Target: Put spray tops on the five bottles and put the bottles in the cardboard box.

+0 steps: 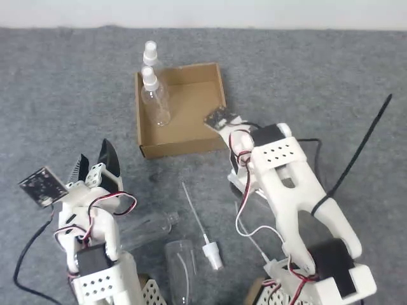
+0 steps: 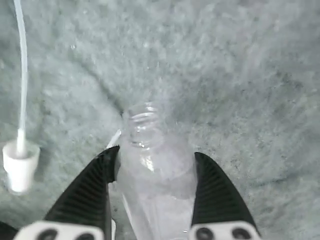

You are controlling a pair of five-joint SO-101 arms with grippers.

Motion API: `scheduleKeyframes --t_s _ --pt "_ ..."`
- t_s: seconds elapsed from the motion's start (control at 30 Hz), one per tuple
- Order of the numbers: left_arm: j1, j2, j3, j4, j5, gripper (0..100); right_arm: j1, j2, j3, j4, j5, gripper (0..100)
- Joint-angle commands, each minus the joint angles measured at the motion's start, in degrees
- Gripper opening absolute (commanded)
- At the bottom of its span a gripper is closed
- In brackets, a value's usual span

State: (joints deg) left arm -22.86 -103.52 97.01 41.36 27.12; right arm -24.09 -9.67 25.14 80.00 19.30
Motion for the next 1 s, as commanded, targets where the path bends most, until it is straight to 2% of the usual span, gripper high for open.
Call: scheduleKeyframes --t_s 0.0,0.23,0.4,0.7,0.97 --pt "0.18 -0.79 -0.48 0.09 -0.44 21 -0.31 -0.66 -5.54 1.8 -3.6 0.7" --pt "0.26 -0.79 -0.48 0.18 -0.44 21 0.13 -1.27 -5.01 1.71 -5.8 0.7" --pt "0.35 -0.88 -0.48 0.18 -0.44 21 3.74 -9.45 -2.11 0.66 -5.98 0.7" --pt "0.35 -0.88 -0.48 0.18 -0.44 21 5.67 -19.38 8.7 -6.99 -6.42 0.7" --pt "0.35 -0.97 -0.48 0.0 -0.44 21 10.95 -30.81 16.79 -12.44 -10.11 0.7"
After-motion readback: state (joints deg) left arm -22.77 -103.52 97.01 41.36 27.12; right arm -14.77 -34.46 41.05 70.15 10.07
